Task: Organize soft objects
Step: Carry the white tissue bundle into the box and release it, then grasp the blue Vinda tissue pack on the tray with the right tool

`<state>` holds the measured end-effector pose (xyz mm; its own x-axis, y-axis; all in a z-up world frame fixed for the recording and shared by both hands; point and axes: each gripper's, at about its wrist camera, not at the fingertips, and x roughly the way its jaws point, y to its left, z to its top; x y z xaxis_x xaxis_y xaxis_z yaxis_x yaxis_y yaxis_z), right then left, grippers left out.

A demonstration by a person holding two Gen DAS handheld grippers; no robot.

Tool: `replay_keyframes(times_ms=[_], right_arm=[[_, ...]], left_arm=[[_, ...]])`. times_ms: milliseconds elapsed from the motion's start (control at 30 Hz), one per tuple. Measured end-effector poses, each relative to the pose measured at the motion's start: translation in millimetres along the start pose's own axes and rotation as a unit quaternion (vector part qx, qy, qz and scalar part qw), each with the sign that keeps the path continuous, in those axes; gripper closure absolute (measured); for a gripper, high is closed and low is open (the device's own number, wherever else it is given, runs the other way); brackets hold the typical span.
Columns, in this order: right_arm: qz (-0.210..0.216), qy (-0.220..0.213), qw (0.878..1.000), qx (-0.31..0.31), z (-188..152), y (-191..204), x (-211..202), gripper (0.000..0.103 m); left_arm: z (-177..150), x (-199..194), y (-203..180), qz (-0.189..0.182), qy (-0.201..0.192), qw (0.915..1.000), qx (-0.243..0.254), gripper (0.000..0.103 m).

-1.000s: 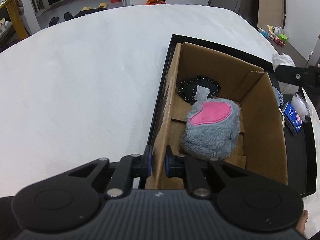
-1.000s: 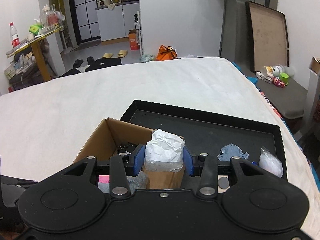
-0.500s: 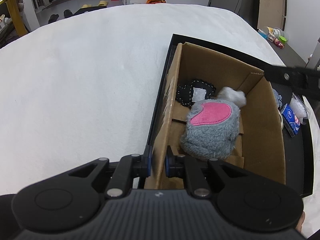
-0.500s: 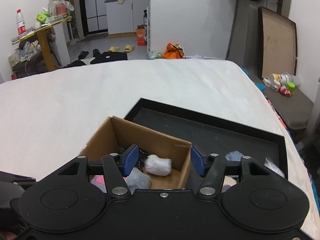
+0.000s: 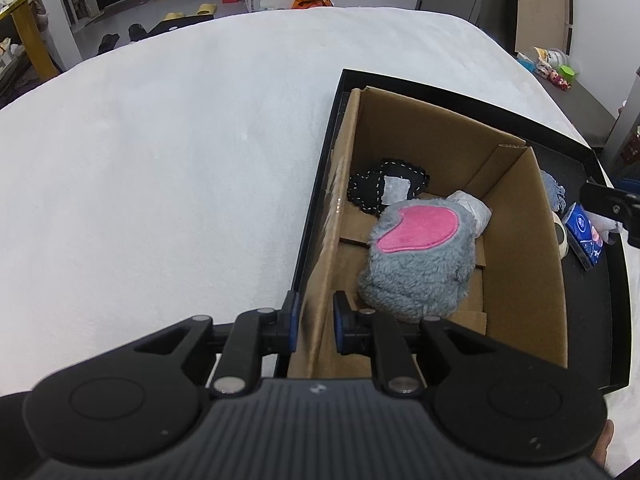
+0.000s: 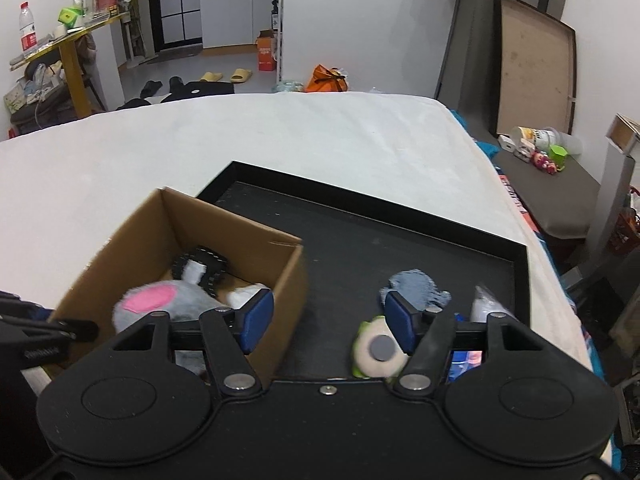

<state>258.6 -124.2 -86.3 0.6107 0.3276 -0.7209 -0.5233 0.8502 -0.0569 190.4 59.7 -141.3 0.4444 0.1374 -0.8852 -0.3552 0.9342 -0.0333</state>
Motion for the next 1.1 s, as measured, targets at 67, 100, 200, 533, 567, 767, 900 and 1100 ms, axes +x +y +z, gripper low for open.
replay_keyframes(times_ms=[67,100,200,533,567,767,900,1100], right_arm=[[0.000,0.000,1.000,0.001,-2.5,-8.4,0.0,0.040],[0.001,0.002,1.000,0.002,-3.6,-12.2,0.3,0.040],[0.006,0.006,1.000,0.004,-5.6,-26.4,1.8,0.040],[0.008,0.005,0.998,0.054,-28.9,-76.3,16.2,0.040],[0.006,0.006,0.998,0.061,-33.6,-81.0,18.8,0.040],[0.010,0.013,0.996,0.088,-47.1,-101.6,29.9,0.041],[0.013,0.015,0.995,0.098,-50.8,-112.6,34.2,0.041],[0.017,0.041,0.994,0.096,-56.3,-120.0,51.5,0.041]], left_arm=[[0.7,-0.2,-1.9,0.004,0.001,1.0000,0.002,0.086],[0.9,-0.5,-2.6,0.006,0.001,1.0000,0.003,0.084],[1.2,-2.0,-4.3,0.011,-0.001,0.9999,0.003,0.072],[1.3,-5.5,-13.6,0.026,-0.006,0.9994,0.022,0.054],[1.2,-5.5,-14.3,0.028,-0.006,0.9993,0.025,0.054],[1.7,-2.3,-19.3,0.046,-0.003,0.9983,0.037,0.051],[3.6,-0.8,-22.9,0.054,0.001,0.9978,0.038,0.047],[8.3,0.3,-29.7,0.071,-0.004,0.9963,0.047,0.040]])
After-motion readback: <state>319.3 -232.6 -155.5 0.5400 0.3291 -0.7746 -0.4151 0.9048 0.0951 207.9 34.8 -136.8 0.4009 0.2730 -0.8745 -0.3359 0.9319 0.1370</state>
